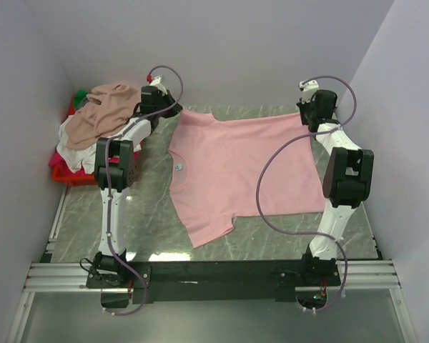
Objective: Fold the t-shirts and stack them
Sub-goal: Flatten the tshirt out, then fold the tshirt
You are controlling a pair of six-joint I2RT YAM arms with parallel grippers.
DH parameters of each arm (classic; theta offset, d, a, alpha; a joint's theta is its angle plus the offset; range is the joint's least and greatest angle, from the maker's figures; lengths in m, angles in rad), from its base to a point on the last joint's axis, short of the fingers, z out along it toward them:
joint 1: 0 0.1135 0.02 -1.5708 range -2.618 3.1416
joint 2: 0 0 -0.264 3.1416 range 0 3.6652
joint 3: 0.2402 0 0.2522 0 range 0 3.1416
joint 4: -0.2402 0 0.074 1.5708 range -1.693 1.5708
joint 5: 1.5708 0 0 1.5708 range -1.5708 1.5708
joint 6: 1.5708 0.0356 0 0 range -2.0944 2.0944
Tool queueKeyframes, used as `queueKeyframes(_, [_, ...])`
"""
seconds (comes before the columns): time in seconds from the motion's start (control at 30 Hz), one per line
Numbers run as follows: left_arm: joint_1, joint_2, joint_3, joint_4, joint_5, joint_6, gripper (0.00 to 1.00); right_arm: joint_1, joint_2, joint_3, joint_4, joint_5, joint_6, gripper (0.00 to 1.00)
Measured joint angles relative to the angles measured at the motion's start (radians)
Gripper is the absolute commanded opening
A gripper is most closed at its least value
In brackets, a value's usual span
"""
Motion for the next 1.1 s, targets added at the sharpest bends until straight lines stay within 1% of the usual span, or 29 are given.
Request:
queueKeyframes(0.2, [-0.001, -0.014, -0.090, 0.014, 0.044, 0.000, 0.00, 0.000, 0.074, 0.095, 0.002, -0.013, -0.010, 0.00])
queueKeyframes(0.37, [-0.001, -0.059, -0.146, 0.034, 0.064, 0.000, 0.00, 0.000, 0.143, 0.143, -0.015, -0.016, -0.036, 0.00])
queueKeyframes(0.6, [-0.001, -0.154, -0.219, 0.093, 0.083, 0.000, 0.00, 0.000, 0.159, 0.143, -0.034, -0.011, -0.060, 0.00])
queueKeyframes(0.9, [-0.001, -0.298, -0.424, 0.181, 0.095, -0.024, 0.00, 0.000, 0.159, 0.141, -0.032, -0.008, -0.060, 0.00])
queueKeyframes(1.1, [-0.001, -0.349, -0.527, 0.212, 0.101, -0.034, 0.00, -0.002, 0.159, 0.134, -0.031, -0.008, -0.060, 0.00])
